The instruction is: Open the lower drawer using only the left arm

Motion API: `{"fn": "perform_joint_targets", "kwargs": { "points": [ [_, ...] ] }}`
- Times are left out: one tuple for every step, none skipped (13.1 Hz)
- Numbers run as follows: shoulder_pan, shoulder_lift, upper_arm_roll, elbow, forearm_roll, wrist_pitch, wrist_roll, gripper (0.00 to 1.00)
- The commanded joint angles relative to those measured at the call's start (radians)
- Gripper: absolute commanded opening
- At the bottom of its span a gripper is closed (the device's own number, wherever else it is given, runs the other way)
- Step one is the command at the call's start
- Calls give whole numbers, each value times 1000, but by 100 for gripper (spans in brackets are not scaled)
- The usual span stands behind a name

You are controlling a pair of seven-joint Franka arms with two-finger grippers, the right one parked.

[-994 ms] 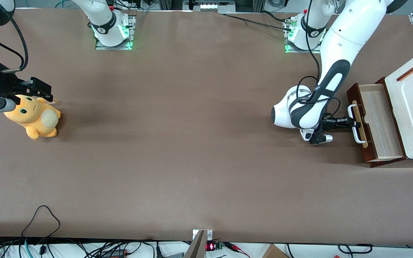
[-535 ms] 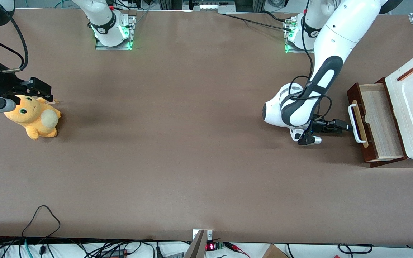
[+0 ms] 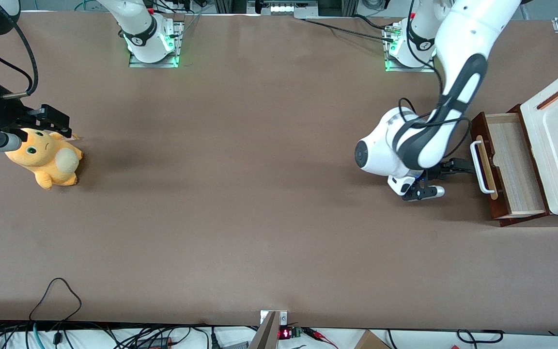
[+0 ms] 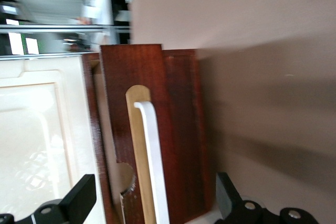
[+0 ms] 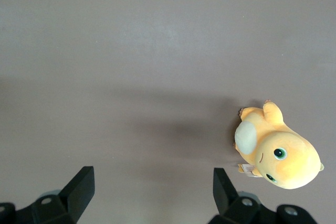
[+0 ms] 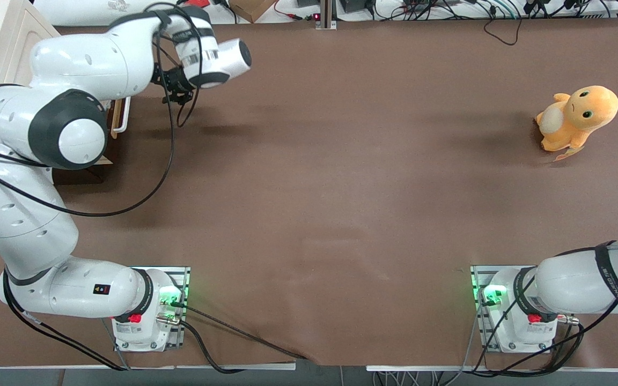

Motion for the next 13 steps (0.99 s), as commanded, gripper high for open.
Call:
{"fn": "perform_joint_targets", "kwargs": {
  "points": [
    [33, -96, 17, 62, -216, 93, 97, 100],
    [39, -130, 25, 74, -289, 107, 140, 100],
    [39, -162, 43, 91, -361, 109, 205, 100],
    [38, -194, 70, 116, -442, 109, 264, 100],
    [39, -231, 104, 136, -543, 109, 343, 100],
    [38, -272, 141, 146, -644, 109, 429, 100],
    [38, -303, 166, 166, -732, 106, 442, 100],
    [38, -331, 181, 171, -771, 106, 451, 100],
    [36, -364, 205, 171, -808, 104, 456, 100],
    [36, -394, 228, 171, -876, 104, 505, 100],
    [36, -415, 267, 171, -935, 106, 580, 100],
    [36, -429, 291, 170, -973, 106, 646, 100],
    [36, -440, 310, 168, -981, 107, 683, 100]
  ]
}}
